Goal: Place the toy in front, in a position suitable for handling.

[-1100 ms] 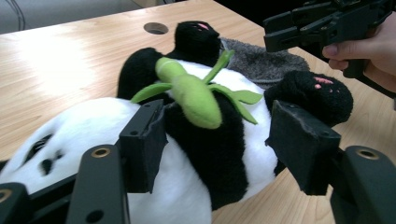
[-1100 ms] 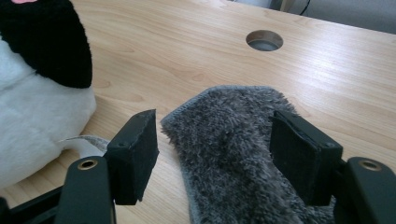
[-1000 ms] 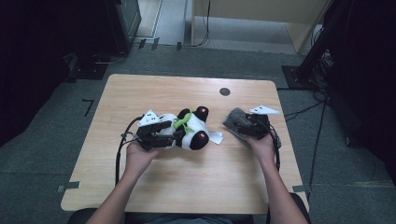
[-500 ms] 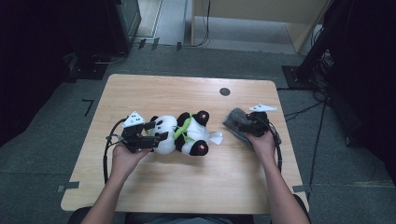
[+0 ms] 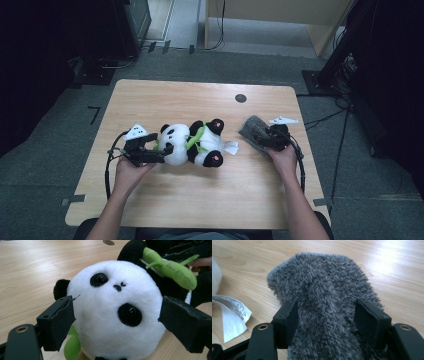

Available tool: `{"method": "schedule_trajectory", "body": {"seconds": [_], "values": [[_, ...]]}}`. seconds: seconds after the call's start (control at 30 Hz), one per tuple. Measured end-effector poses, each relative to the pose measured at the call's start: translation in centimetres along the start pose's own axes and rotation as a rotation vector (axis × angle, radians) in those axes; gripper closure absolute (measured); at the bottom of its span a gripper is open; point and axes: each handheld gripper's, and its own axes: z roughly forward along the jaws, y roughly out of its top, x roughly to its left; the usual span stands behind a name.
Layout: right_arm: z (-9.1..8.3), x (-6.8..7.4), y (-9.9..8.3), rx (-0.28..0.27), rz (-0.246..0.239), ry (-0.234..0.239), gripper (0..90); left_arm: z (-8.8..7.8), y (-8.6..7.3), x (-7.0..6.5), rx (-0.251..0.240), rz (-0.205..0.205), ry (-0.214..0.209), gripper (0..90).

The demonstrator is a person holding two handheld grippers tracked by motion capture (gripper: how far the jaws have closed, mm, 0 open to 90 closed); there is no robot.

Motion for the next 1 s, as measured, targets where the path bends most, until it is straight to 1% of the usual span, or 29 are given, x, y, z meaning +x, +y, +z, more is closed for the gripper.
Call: {"method": "schedule_trajectory", "body": {"seconds": [0.07, 0.1, 0.2, 0.23, 0.27, 0.33, 0.4, 0.47, 0.53, 0.6, 0.67, 0.7, 0.8, 0.87, 0.9, 1.0], "values": [[0.1, -0.1, -0.1, 0.002, -0.007, -0.007, 36.3, 0.3, -0.2, 0.2, 0.011, 0.002, 0.011, 12.5], [0.1, -0.1, -0.2, 0.002, -0.002, -0.009, 36.4, 0.4, -0.3, 0.2, 0.015, -0.001, 0.019, 12.4], [0.4, -0.2, -0.4, 0.018, 0.002, -0.008, 38.3, 0.7, -0.6, 0.2, 0.023, 0.021, 0.033, 11.6], [0.6, -0.2, -0.4, 0.025, -0.002, -0.010, 39.2, 0.9, -0.7, 0.3, 0.023, 0.011, 0.026, 10.2], [0.7, -0.2, -0.5, 0.031, -0.010, -0.012, 40.0, 0.9, -0.8, 0.5, 0.022, -0.008, 0.010, 9.7], [0.8, -0.1, -0.5, 0.032, -0.017, -0.015, 41.4, 1.0, -0.9, 0.6, 0.016, -0.021, 0.000, 9.5], [0.9, -0.2, -0.5, 0.033, -0.017, -0.012, 42.7, 1.0, -0.9, 0.6, 0.016, -0.011, 0.002, 8.8], [0.9, -0.2, -0.6, 0.040, -0.016, -0.011, 42.9, 1.0, -0.8, 0.4, 0.020, -0.017, -0.025, 8.2], [1.0, -0.2, -0.6, 0.041, -0.014, -0.010, 42.8, 1.2, -0.8, 0.1, 0.025, -0.007, -0.039, 8.1], [1.0, -0.2, -0.6, 0.041, -0.016, -0.010, 42.3, 1.7, -0.9, -0.4, 0.042, 0.021, -0.024, 5.7], [1.1, -0.2, -0.6, 0.045, -0.020, -0.013, 41.5, 2.5, -1.2, -0.7, 0.082, 0.044, 0.000, 0.4], [1.1, -0.1, -0.6, 0.046, -0.024, -0.013, 40.7, 2.8, -1.4, -0.7, 0.089, 0.052, 0.012, 0.0], [1.2, 0.0, -0.7, 0.051, -0.035, -0.016, 39.2, 3.0, -1.6, -0.5, 0.054, 0.038, 0.015, 0.0], [1.2, 0.0, -0.7, 0.051, -0.039, -0.018, 39.2, 3.2, -2.0, -0.3, 0.023, 0.047, 0.008, 0.0], [1.3, 0.1, -0.7, 0.050, -0.039, -0.020, 39.3, 3.3, -2.1, -0.3, 0.022, 0.048, 0.007, 0.0], [1.3, 0.0, -0.8, 0.045, -0.041, -0.022, 40.1, 3.4, -2.3, -0.1, 0.015, 0.026, 0.004, 0.0]]}}
